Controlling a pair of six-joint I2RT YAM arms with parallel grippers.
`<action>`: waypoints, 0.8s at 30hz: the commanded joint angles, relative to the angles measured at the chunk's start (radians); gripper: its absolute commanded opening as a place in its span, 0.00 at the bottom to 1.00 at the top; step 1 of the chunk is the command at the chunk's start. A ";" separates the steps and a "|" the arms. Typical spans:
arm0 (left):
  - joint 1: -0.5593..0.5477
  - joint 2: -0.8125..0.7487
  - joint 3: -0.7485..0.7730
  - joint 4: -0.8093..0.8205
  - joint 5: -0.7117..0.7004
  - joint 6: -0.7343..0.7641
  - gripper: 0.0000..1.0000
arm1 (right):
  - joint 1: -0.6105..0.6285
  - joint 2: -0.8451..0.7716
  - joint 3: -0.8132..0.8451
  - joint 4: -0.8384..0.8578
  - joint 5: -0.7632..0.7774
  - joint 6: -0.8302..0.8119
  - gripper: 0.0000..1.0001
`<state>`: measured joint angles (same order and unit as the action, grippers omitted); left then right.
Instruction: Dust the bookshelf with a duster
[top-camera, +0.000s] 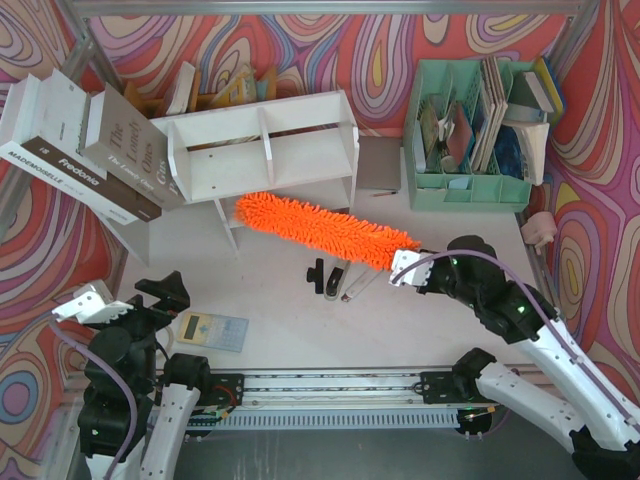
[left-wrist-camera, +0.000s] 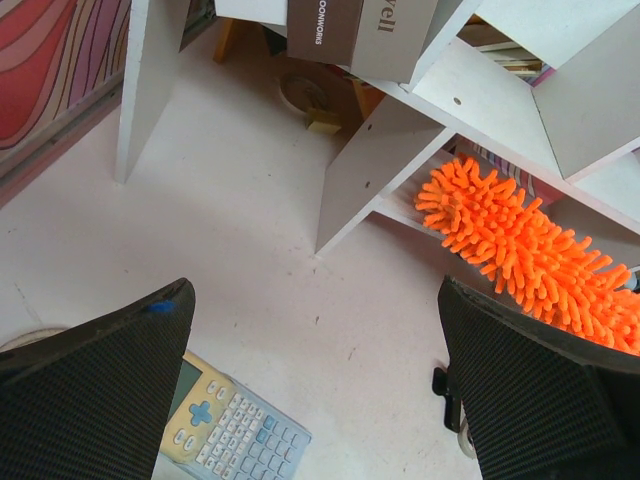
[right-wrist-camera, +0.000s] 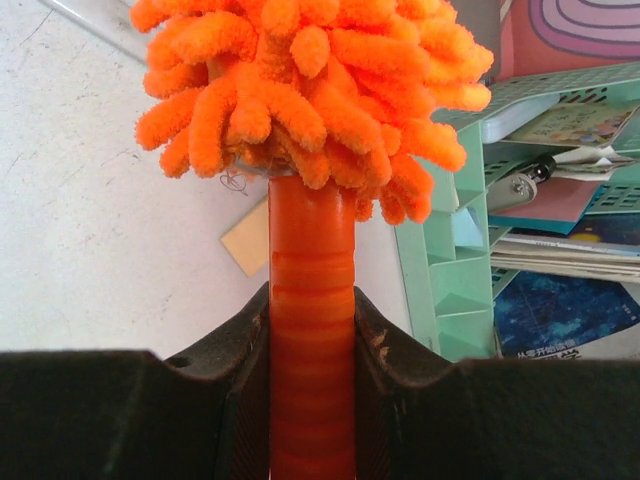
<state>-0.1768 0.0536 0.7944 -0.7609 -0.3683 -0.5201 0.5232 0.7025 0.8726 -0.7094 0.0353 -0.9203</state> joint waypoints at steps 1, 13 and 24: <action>0.000 0.006 -0.006 0.007 -0.012 -0.004 0.98 | -0.001 0.020 0.017 0.088 0.011 0.094 0.00; 0.003 -0.001 -0.007 0.008 -0.014 -0.003 0.98 | -0.002 0.160 0.107 0.101 -0.206 0.382 0.00; 0.003 -0.005 -0.007 0.009 -0.012 -0.003 0.99 | -0.002 0.179 0.081 0.164 -0.252 0.550 0.00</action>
<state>-0.1761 0.0536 0.7944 -0.7609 -0.3687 -0.5201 0.5232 0.8837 0.9375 -0.6563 -0.1844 -0.4625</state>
